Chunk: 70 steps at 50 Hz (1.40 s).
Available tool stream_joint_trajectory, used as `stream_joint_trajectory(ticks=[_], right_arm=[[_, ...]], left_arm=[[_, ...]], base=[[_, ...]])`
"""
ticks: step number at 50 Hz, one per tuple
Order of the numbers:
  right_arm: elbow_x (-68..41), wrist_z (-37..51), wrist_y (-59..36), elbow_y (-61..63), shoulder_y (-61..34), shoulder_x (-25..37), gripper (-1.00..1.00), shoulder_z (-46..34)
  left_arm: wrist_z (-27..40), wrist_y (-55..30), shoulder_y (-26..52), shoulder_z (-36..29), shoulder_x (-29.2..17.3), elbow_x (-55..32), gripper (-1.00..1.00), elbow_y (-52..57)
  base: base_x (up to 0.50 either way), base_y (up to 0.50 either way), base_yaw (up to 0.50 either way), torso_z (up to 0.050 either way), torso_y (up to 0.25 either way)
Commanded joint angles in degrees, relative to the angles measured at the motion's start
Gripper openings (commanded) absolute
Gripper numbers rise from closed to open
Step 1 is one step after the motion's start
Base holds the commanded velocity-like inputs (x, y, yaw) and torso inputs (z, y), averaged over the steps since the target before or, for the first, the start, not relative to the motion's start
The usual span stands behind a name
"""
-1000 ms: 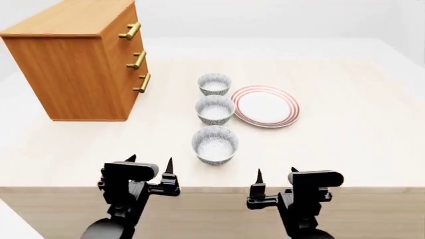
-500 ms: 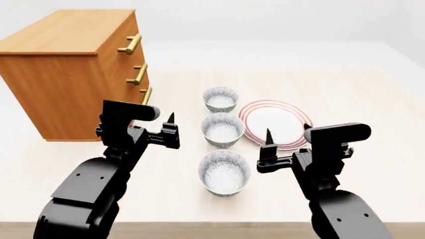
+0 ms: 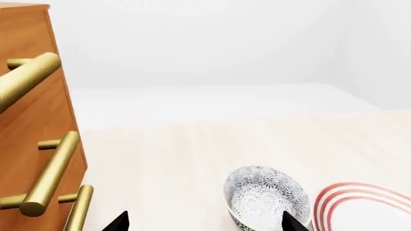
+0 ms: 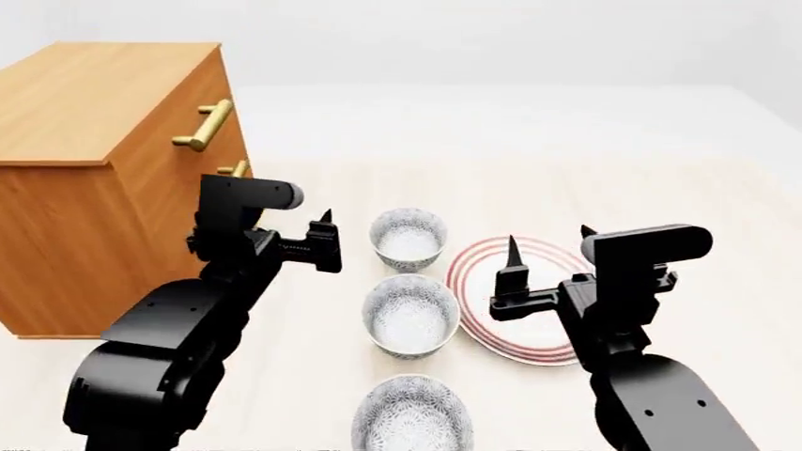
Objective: Stack the bowl in the middle on the bowl at the back.
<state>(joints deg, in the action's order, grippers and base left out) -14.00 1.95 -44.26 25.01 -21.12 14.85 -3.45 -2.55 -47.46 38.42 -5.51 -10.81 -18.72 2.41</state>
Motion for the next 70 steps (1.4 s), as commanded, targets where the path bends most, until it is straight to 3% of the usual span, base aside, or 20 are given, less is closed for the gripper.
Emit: stream_joint_trajectory(ticks=[1, 10, 17, 32, 70], right_arm=[[0.2, 0.5, 1.1, 1.5, 0.8, 0.5, 1.0, -0.2], [1.5, 0.5, 1.1, 0.4, 0.9, 1.4, 1.0, -2.6], [2.1, 0.5, 1.6, -0.7, 1.2, 1.7, 1.0, -3.7], [0.7, 0.1, 4.3, -0.6, 5.4, 3.2, 1.0, -0.6], [0.4, 0.1, 6.0, -5.7, 4.5, 2.8, 1.0, -2.1]], left_arm=[[0.2, -1.9, -0.3, -0.2, -0.1, -1.2, 1.0, 1.9], [-0.9, -4.6, 0.2, -3.8, -0.6, -1.2, 1.0, 1.6], [-0.9, -11.9, 2.7, -7.9, 0.4, -1.3, 1.0, -2.3], [-2.1, -22.0, 9.2, -7.6, 4.5, -5.4, 1.0, -11.6], [-0.8, -13.4, 11.1, -11.8, 7.9, -4.5, 1.0, -28.9]], base=[[0.0, 0.0, 0.0, 0.0, 0.0], [0.0, 0.0, 0.0, 0.0, 0.0], [0.0, 0.0, 0.0, 0.0, 0.0], [0.0, 0.0, 0.0, 0.0, 0.0], [0.0, 0.0, 0.0, 0.0, 0.0]])
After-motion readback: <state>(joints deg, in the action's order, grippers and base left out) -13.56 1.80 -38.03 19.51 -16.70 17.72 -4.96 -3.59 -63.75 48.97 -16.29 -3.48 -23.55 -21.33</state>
